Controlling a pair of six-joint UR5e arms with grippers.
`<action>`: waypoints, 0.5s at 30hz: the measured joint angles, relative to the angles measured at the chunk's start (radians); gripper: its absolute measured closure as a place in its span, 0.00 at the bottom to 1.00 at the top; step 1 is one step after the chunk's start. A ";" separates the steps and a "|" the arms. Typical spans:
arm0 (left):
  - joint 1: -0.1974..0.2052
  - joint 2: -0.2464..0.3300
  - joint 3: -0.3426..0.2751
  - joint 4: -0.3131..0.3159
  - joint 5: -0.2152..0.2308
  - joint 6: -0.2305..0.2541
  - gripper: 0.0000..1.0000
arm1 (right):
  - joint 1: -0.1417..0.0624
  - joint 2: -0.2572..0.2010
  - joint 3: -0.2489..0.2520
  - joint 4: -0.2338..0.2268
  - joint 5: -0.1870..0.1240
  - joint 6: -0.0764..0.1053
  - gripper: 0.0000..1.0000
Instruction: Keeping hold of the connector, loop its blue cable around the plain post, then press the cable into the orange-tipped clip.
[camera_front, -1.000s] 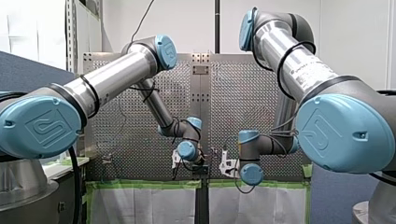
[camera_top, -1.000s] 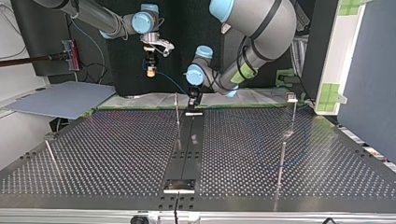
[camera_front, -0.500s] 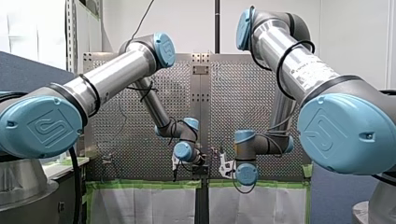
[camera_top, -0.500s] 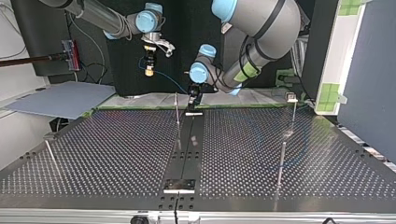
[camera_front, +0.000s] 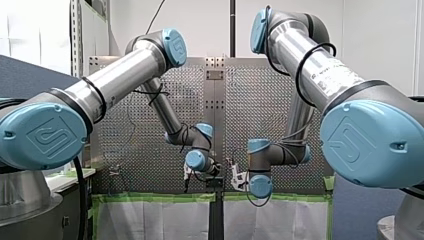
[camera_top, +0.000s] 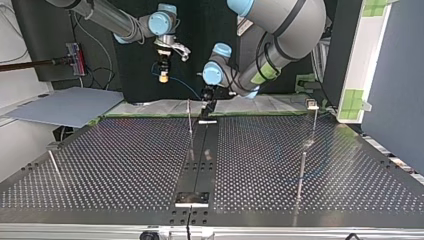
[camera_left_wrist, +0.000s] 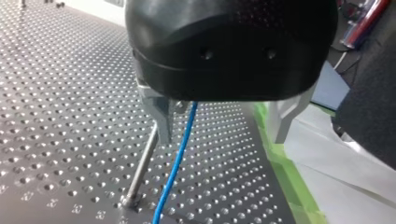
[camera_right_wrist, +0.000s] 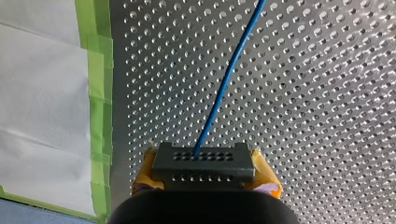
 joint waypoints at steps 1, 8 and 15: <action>-0.001 0.000 -0.003 0.001 -0.002 0.005 0.02 | 0.001 0.000 0.000 0.000 0.000 0.000 1.00; -0.008 0.000 -0.013 0.007 -0.006 0.057 0.02 | 0.012 0.002 -0.001 0.002 -0.008 -0.006 1.00; -0.018 0.000 -0.014 0.031 0.008 0.098 0.02 | 0.019 0.002 -0.002 0.003 -0.011 -0.009 1.00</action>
